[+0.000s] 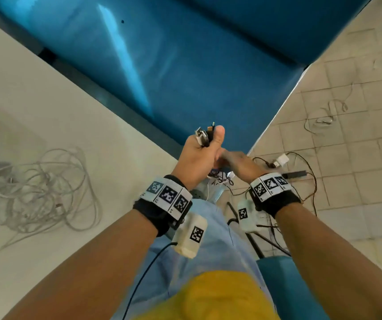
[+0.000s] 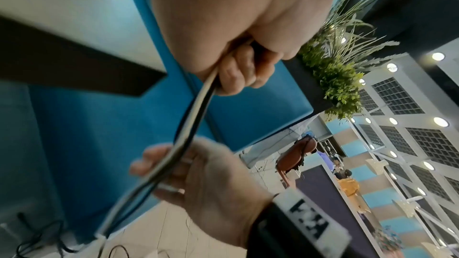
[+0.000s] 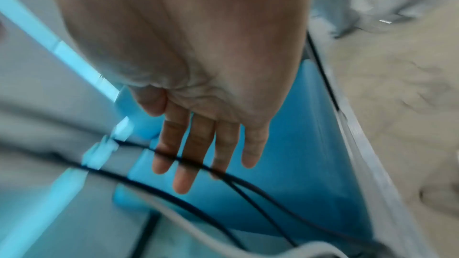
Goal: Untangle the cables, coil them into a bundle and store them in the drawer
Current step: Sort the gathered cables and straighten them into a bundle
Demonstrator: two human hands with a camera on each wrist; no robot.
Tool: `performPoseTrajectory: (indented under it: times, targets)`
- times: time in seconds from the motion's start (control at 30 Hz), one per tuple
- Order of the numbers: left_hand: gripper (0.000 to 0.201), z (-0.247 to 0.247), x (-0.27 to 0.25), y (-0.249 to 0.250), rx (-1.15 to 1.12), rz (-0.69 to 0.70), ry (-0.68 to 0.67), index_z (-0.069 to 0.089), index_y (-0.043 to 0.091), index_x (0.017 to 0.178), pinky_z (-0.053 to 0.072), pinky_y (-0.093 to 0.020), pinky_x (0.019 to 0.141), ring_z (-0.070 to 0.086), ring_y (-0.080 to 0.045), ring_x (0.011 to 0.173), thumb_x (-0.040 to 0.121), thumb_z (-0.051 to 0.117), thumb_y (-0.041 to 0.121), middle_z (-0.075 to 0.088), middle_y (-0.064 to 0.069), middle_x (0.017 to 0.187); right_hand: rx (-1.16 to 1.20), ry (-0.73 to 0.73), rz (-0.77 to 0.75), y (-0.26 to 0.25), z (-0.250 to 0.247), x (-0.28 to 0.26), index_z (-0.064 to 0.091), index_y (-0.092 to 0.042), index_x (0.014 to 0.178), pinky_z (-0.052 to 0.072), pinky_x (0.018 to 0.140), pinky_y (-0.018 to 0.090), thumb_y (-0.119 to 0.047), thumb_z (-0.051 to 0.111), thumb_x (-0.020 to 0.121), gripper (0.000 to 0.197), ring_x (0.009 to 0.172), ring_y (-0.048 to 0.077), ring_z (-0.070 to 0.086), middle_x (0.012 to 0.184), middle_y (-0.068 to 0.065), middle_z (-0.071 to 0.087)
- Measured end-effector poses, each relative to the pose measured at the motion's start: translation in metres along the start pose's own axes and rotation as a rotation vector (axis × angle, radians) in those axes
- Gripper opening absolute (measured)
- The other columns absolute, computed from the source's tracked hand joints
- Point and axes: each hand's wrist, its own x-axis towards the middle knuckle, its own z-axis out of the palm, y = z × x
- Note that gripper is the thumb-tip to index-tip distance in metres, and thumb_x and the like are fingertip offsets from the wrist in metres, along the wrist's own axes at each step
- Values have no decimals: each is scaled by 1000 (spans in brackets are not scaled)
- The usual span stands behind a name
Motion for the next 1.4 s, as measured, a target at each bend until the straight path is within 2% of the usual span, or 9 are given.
performPoseTrajectory:
  times: [0.13,0.27,0.43,0.63,0.83,1.03,1.13,1.27,1.4]
  targets:
    - [54,21,11,-25,43,-26,56,36,18,51,34,-28,54,35,-15,49,95,49,46,36,-1,50,288,24,-7,3,7,-13,71,-18,106,43,103,45,-49,37,96,46,112,20,64,109,3,73]
    - [54,39,7,-62,23,-106,114,36,17,50,36,-31,53,37,-18,49,95,52,41,37,-7,51,211,51,-6,29,29,-30,55,-5,71,42,70,46,-47,38,93,51,66,20,49,69,15,56]
    - [50,46,10,-104,-5,-153,146,41,16,52,37,-32,55,40,-15,48,96,53,37,42,2,49,195,124,31,81,57,-23,55,-18,62,44,57,33,-57,35,95,55,54,14,51,59,1,58]
    - [51,38,9,-139,-24,-200,186,40,19,50,28,-24,45,34,-7,36,96,51,38,39,10,40,257,357,206,113,75,-3,52,-18,61,41,67,35,-49,39,94,47,57,18,48,61,4,54]
    - [49,17,16,-188,50,-246,212,41,19,53,31,-21,43,39,-4,36,94,52,43,42,10,41,208,320,307,145,96,44,62,-16,60,48,73,34,-40,39,98,50,61,20,57,65,5,63]
    - [43,2,28,-230,97,-301,175,47,21,56,35,-21,51,43,-5,47,88,53,50,46,11,47,259,384,501,215,93,113,67,-7,77,45,60,25,-17,52,91,22,77,26,61,83,13,67]
    - [45,-6,39,-247,177,-288,156,48,21,54,34,-28,55,40,-8,49,75,52,61,44,10,51,258,417,584,246,78,143,71,-7,100,53,79,32,-20,53,89,25,92,32,65,102,17,70]
    - [47,-17,60,-269,260,-248,138,46,21,51,30,-28,51,35,-11,47,76,50,61,40,5,50,83,308,619,277,61,187,63,-3,119,47,84,35,-13,46,96,30,106,34,59,123,17,62]
    - [47,-36,78,-298,347,-240,150,46,22,49,27,-21,46,32,-8,42,80,51,57,39,7,47,-159,146,627,297,65,230,57,-4,97,38,72,33,-11,36,95,22,88,33,55,100,15,56]
